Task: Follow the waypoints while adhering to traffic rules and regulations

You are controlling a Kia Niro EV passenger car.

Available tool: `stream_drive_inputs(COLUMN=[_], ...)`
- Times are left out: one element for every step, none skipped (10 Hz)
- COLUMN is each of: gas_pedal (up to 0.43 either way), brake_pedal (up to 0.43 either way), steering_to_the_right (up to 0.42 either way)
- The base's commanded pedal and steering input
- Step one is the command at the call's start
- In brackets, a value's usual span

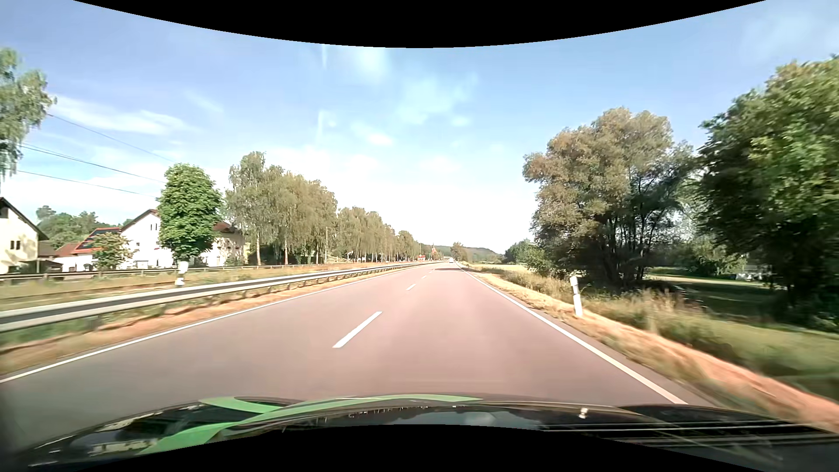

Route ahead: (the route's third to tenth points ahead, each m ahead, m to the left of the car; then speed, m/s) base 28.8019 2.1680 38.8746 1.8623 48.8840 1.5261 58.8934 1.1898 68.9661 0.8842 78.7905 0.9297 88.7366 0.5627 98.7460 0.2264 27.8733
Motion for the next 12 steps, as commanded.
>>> stream_drive_inputs(gas_pedal=[0.240,0.228,0.220,0.220,0.220,0.220,0.220,0.220,0.220,0.220,0.220,0.220], brake_pedal=[0.000,0.000,0.000,0.000,0.000,0.000,0.000,0.000,0.000,0.000,0.000,0.000], steering_to_the_right=[0.001,0.001,0.001,0.001,0.001,0.001,0.001,0.001,0.001,0.001,0.001,0.001])
